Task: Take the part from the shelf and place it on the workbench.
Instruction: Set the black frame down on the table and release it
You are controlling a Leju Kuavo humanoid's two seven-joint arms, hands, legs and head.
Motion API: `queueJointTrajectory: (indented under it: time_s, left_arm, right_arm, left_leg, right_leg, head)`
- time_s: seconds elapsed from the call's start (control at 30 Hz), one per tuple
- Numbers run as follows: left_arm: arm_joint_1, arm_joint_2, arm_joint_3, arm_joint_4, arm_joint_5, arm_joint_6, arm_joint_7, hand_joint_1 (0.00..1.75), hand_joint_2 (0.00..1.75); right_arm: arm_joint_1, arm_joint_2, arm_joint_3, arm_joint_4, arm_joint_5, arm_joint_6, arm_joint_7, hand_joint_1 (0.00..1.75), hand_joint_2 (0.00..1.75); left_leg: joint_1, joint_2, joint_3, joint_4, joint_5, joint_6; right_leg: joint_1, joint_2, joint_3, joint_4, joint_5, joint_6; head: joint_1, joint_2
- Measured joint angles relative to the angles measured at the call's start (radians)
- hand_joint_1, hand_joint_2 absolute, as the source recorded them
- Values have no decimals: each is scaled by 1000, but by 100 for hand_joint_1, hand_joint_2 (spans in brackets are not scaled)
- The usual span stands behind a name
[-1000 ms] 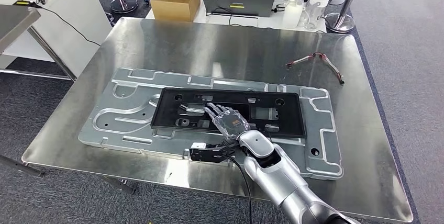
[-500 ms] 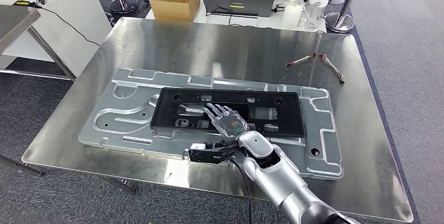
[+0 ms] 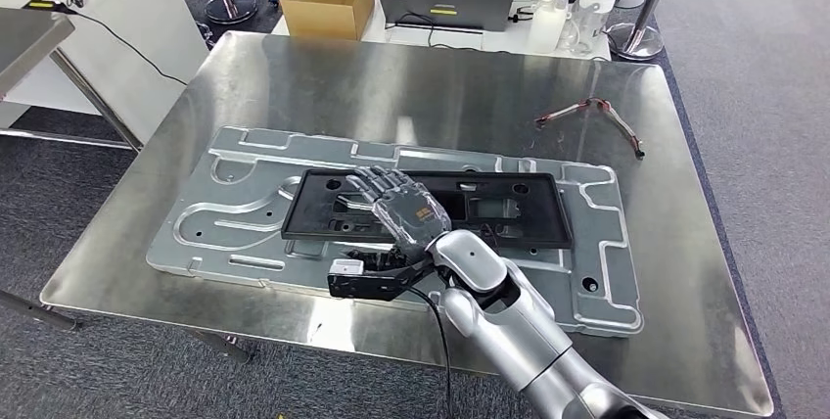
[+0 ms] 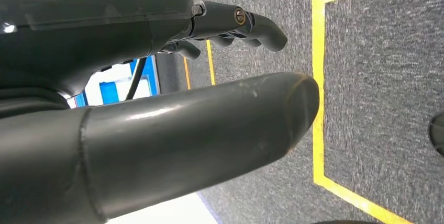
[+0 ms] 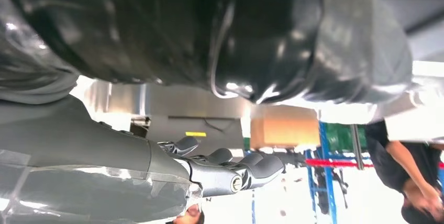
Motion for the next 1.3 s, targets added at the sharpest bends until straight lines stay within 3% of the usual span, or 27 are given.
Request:
queueJointTrajectory:
  time_s: [0.17, 0.27, 0.4, 0.47, 0.63, 1.07, 1.3]
  left_arm:
    - [0, -5, 3, 0, 9, -17, -3, 0, 0]
    - [18, -7, -22, -13, 119, -22, 40, 0, 0]
    - [118, -11, -200, -115, 456, -17, 207, 0, 0]
    - [163, -12, -292, -161, 521, -12, 233, 0, 0]
    - [210, -14, -405, -224, 538, -10, 234, 0, 0]
    - [285, -16, -532, -327, 636, -3, 245, 0, 0]
    - [308, -16, -570, -360, 624, 0, 245, 0, 0]
  right_arm:
    - [-1, 0, 3, -51, -11, 3, 4, 0, 0]
    - [-1, -1, 3, -71, -11, 2, 7, 0, 0]
    - [-1, -1, 3, -103, -11, 0, 8, 0, 0]
    - [-1, -1, 3, -115, -11, 1, 8, 0, 0]
    - [0, -1, 3, -129, -11, 1, 8, 0, 0]
    - [6, -1, 8, -191, -28, 2, -2, 0, 0]
    - [15, -3, 28, -271, -46, 5, -1, 0, 0]
  left_leg:
    - [0, 0, 0, 0, 0, 0]
    - [0, 0, -1, 0, 0, 0]
    - [0, 2, 0, 0, -1, -1]
    - [0, 2, 0, 0, -1, -1]
    - [0, 1, -2, 0, -1, -1]
    - [0, 1, -1, 0, -1, -1]
    - [-3, 1, -4, 9, -2, 19]
  right_leg:
    - [0, 0, 0, 0, 0, 0]
    - [0, 0, 0, 0, 0, 0]
    - [0, 2, 0, 0, -1, -1]
    - [0, 2, -1, 0, -1, 0]
    - [0, 1, 0, 0, -1, 0]
    - [0, 1, -1, 0, -1, 0]
    - [-3, 1, 3, -7, 5, 11]
  head:
    - [0, 0]
    - [0, 0]
    - [0, 0]
    - [0, 0]
    - [0, 0]
    - [0, 0]
    - [0, 0]
